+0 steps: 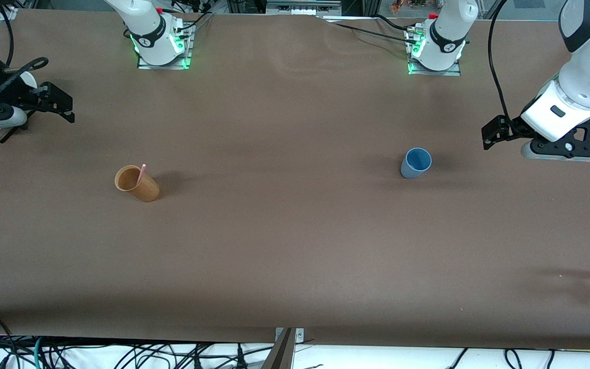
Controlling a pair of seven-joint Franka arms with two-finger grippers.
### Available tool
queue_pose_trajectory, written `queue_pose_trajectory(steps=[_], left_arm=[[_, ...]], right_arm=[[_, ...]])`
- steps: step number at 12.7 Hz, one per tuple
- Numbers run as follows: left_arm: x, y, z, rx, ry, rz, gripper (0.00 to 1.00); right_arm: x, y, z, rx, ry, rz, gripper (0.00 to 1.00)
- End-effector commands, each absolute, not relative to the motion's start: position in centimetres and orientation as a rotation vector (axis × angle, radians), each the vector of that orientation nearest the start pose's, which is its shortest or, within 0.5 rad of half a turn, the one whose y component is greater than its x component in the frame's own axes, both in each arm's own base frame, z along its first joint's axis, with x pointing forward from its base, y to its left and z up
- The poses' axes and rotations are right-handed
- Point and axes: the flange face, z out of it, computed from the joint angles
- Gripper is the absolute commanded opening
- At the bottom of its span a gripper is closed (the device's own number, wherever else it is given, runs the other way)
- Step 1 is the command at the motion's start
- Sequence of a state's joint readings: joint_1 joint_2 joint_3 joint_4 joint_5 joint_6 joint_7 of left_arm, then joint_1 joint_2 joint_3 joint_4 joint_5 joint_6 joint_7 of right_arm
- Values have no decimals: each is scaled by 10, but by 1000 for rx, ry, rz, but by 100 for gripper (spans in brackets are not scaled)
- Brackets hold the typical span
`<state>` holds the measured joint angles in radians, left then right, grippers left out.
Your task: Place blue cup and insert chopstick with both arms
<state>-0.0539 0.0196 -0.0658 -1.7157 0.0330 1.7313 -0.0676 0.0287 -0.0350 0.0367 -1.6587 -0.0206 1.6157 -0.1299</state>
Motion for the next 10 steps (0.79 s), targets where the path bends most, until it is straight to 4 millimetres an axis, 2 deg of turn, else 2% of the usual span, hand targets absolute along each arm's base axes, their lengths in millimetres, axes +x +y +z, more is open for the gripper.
queue_pose_trajectory(steps=[1,2,7,10], left_arm=[[564,-70,565,-3133,84,-4,100],[565,-70,569,-3135,83,-15,100],[573,-73,560,-3135,108,4,100],[572,-78,557,-3132,120,27,100]], right_arm=[[540,37,615,-3126,-276,41,100],[540,39,615,-3126,-284,48,100],[538,42,611,-3124,-300,84,100],[542,44,600,-3124,-300,82,100]])
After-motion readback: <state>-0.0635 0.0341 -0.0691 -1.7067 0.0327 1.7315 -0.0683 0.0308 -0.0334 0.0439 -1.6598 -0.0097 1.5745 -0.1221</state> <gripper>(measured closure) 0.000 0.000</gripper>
